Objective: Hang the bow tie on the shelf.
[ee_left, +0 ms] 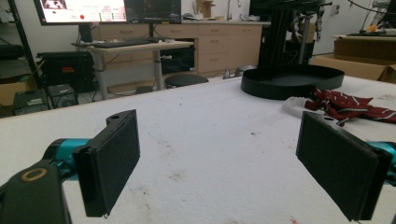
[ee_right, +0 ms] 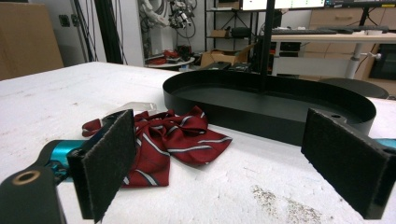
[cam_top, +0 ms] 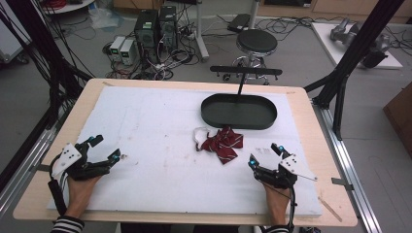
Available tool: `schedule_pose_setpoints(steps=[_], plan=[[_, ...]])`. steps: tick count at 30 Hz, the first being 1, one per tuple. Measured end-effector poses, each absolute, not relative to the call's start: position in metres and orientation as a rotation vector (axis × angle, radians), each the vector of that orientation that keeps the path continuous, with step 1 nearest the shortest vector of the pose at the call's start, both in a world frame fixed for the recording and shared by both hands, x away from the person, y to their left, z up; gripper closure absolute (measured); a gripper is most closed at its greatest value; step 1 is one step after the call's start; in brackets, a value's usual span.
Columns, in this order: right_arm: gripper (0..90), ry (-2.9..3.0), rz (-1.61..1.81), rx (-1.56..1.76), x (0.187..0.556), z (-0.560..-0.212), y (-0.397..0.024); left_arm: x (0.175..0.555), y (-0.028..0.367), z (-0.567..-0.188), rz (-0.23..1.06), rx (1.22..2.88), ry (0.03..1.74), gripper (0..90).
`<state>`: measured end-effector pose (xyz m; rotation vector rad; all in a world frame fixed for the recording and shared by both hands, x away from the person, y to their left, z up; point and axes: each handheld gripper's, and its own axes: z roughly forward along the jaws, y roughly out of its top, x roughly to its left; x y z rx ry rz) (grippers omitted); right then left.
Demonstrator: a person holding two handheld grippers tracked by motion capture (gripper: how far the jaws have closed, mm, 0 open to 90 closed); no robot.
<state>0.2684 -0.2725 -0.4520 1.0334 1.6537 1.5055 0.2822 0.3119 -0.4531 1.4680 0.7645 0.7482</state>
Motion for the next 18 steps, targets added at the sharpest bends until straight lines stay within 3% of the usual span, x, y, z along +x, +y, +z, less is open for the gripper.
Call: schedule_pose_setpoints(steps=[18], plan=[[9.6, 1.619, 1.481, 1.085, 0.2687, -0.4517, -0.2725, 0.2812, 0.3108, -0.4532, 0.772, 1.467, 0.771, 14.0]])
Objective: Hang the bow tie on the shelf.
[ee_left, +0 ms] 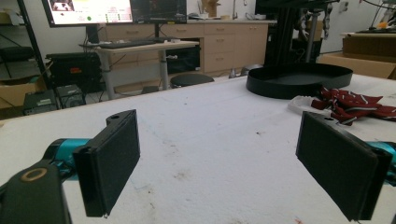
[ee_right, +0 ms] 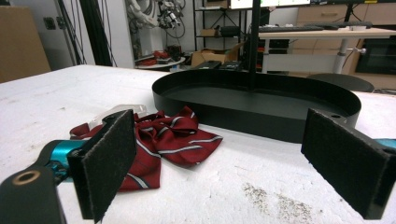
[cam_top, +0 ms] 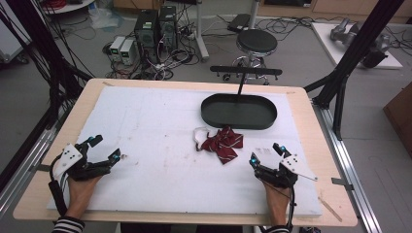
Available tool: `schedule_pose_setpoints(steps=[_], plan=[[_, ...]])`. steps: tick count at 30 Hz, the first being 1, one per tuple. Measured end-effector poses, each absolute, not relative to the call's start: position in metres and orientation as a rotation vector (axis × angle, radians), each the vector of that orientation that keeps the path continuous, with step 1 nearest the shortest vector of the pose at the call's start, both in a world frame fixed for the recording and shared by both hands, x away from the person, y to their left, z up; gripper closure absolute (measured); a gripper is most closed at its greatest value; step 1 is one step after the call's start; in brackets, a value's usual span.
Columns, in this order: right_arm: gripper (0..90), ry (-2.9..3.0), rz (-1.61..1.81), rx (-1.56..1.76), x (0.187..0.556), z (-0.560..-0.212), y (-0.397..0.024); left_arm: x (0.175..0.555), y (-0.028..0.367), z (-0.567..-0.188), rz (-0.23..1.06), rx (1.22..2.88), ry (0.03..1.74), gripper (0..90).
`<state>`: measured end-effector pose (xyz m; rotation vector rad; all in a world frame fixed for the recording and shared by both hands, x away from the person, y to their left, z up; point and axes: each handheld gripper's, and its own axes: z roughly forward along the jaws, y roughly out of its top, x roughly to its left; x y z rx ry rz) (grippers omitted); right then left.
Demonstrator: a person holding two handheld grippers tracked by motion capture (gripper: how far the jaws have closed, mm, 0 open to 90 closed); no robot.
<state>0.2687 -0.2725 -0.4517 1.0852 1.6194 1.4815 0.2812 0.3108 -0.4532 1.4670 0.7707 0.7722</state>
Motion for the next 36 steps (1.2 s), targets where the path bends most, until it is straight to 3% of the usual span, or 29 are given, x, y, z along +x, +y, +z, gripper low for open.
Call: schedule_pose_setpoints(steps=[13, 27, 36], plan=[[9.6, 1.638, 1.478, 1.083, 0.269, -0.449, -0.272, 0.281, 0.311, -0.453, 0.773, 1.468, 0.771, 14.0], [9.6, 1.755, 1.510, 1.038, 0.283, -0.398, -0.243, 0.282, 0.311, -0.453, 0.771, 1.468, 0.774, 14.0], [9.7, 1.884, 1.479, 1.008, 0.301, -0.383, -0.214, 0.281, 0.311, -0.453, 0.771, 1.463, 0.772, 14.0]])
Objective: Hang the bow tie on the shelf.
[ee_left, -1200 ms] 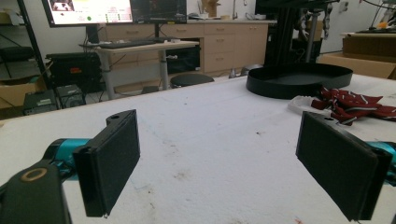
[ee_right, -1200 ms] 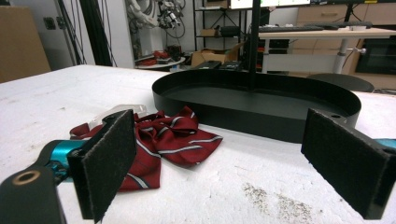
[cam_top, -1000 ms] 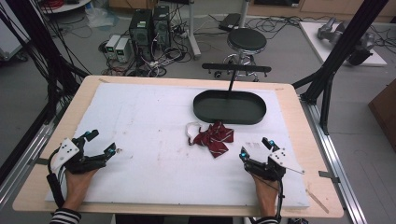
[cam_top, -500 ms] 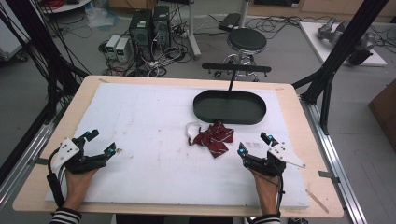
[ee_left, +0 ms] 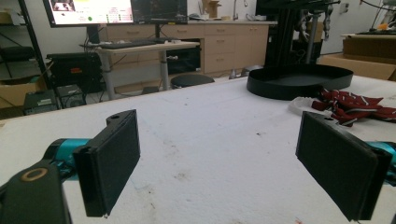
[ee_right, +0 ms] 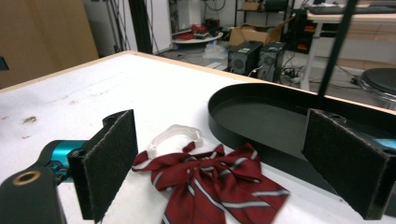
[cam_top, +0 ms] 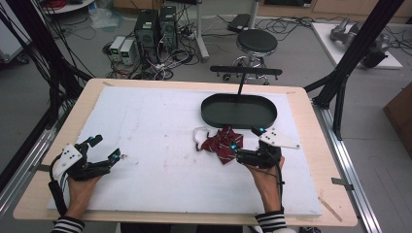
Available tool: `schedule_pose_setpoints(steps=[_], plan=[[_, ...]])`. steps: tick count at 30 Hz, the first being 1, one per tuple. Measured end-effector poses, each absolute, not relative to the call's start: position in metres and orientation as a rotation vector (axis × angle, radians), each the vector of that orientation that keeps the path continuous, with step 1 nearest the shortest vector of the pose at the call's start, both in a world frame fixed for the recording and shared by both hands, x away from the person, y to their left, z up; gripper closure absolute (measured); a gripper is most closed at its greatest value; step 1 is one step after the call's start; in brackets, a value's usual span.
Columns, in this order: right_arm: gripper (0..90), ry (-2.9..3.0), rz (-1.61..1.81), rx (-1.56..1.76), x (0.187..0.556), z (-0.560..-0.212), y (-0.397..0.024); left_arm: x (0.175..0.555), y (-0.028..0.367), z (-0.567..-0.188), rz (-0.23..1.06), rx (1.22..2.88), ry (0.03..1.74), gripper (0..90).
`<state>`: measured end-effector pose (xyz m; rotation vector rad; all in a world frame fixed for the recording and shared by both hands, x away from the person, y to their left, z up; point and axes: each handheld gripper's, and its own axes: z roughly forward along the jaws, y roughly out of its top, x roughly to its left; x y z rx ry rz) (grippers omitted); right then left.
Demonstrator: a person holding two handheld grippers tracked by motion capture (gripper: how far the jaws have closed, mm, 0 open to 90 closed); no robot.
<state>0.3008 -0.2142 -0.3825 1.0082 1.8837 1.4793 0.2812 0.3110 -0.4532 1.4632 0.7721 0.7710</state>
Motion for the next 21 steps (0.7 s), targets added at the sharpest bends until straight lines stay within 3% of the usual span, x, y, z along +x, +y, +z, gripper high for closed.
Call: schedule_pose_setpoints(steps=[11, 21], plan=[[9.8, 2.022, 1.483, 1.001, 0.323, -0.369, -0.183, 0.282, 0.311, -0.453, 0.766, 1.461, 0.775, 14.1], [15.1, 2.175, 1.416, 0.987, 0.345, -0.366, -0.152, 0.282, 0.311, -0.453, 0.764, 1.460, 0.774, 14.1]])
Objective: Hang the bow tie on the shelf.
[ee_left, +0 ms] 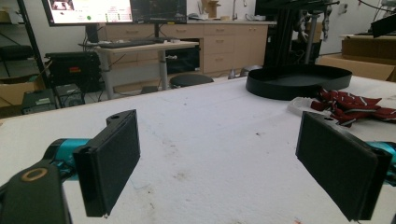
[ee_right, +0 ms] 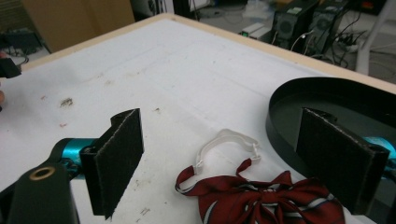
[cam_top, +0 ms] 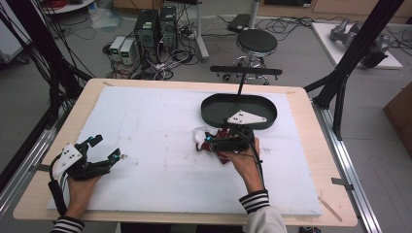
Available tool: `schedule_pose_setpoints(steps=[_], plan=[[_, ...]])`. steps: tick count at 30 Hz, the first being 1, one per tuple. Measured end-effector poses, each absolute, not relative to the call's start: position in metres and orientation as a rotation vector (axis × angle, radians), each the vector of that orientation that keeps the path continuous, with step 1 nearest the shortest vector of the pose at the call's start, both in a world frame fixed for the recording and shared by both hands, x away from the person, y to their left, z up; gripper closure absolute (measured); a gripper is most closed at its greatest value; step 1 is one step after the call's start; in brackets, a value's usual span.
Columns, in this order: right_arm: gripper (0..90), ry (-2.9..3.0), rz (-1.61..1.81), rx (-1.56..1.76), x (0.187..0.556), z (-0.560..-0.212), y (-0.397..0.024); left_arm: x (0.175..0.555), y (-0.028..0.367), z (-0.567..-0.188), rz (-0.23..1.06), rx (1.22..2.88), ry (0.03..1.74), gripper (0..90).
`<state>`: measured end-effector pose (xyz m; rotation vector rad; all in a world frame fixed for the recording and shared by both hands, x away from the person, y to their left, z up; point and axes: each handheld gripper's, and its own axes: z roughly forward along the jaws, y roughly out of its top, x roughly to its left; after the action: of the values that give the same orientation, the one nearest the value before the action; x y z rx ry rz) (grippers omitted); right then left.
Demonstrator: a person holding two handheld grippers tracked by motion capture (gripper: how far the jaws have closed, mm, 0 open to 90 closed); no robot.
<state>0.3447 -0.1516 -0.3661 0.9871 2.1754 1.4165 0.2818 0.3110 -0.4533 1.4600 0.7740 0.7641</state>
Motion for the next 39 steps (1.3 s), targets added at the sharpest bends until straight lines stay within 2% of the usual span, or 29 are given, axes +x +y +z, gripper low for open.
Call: schedule_pose_setpoints(steps=[7, 34, 39], plan=[[21.6, 2.277, 1.365, 0.983, 0.359, -0.369, -0.136, 0.282, 0.311, -0.453, 0.764, 1.460, 0.774, 14.1], [27.9, 2.574, 1.066, 0.998, 0.404, -0.380, -0.088, 0.282, 0.312, -0.453, 0.751, 1.460, 0.779, 14.1], [34.2, 2.636, 0.963, 0.995, 0.408, -0.385, -0.082, 0.283, 0.312, -0.453, 0.754, 1.459, 0.777, 14.1]])
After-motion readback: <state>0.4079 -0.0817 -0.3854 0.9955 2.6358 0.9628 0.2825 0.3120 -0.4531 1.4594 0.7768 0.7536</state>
